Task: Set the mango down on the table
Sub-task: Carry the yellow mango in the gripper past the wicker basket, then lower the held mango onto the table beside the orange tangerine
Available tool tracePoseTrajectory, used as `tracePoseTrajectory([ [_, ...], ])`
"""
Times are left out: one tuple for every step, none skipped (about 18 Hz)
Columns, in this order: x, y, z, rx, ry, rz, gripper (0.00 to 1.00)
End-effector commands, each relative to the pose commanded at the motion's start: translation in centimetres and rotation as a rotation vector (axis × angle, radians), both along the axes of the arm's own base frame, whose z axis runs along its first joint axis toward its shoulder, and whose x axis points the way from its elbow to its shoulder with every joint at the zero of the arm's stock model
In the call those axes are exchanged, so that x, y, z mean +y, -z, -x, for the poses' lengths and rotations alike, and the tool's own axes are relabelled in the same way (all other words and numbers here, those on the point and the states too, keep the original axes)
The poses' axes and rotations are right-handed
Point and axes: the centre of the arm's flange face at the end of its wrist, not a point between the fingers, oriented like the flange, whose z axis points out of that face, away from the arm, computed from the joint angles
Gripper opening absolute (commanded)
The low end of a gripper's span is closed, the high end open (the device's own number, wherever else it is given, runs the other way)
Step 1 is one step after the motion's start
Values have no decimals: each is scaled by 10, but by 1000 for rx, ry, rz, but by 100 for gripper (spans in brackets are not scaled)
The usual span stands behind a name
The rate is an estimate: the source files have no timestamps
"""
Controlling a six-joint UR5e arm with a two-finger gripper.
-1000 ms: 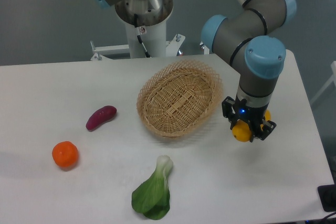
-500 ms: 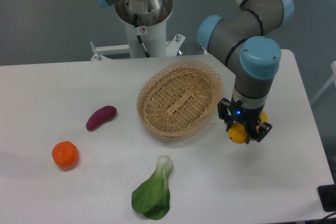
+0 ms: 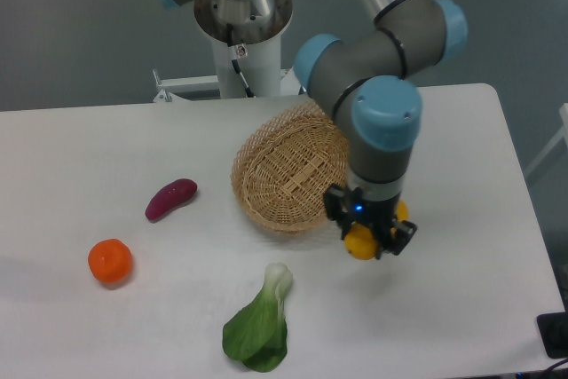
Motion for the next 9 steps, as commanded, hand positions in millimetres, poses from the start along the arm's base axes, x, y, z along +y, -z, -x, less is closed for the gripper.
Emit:
tracePoseTrajectory([
  [5,2,-8,-4,5,1,38],
  [9,3,-14,-8,8,2,38],
  [14,3,-21,-10,7,1,38],
  [19,5,-29,-14,10,0,38],
  [24,6,-37,-17,18,2,38],
  [30,11,-47,-20,33,5,38],
  [36,12,-56,-16,44,-1,38],
  [43,14,-66,-10,46,-11,38],
  [49,18,-79,-8,48,-18,38],
])
